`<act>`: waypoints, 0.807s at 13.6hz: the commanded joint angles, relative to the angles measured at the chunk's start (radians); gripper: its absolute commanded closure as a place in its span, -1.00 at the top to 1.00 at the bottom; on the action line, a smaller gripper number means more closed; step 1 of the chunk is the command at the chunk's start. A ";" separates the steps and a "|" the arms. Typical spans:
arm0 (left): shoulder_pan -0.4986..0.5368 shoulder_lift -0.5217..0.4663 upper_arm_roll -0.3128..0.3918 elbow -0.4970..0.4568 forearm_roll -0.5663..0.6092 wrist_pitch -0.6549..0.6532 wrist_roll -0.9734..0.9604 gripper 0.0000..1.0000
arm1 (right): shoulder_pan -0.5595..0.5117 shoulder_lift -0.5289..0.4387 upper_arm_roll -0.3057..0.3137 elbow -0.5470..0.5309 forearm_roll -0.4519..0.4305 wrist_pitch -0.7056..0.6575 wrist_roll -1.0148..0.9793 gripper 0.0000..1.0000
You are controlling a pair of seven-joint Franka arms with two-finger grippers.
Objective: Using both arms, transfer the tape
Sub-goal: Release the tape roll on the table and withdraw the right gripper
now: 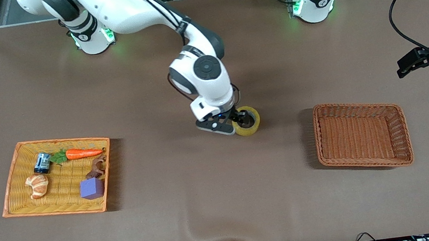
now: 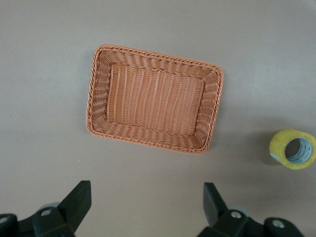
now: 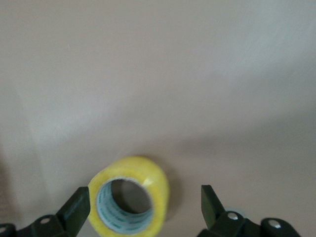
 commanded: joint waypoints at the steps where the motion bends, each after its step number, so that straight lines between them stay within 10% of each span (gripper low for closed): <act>1: -0.005 -0.001 -0.003 -0.003 0.011 0.011 0.001 1.00 | -0.100 -0.146 0.021 -0.045 -0.006 -0.203 -0.220 1.00; 11: -0.008 0.015 -0.006 -0.008 0.009 0.021 -0.007 1.00 | -0.641 -0.443 0.021 -0.340 0.042 -0.465 -1.089 1.00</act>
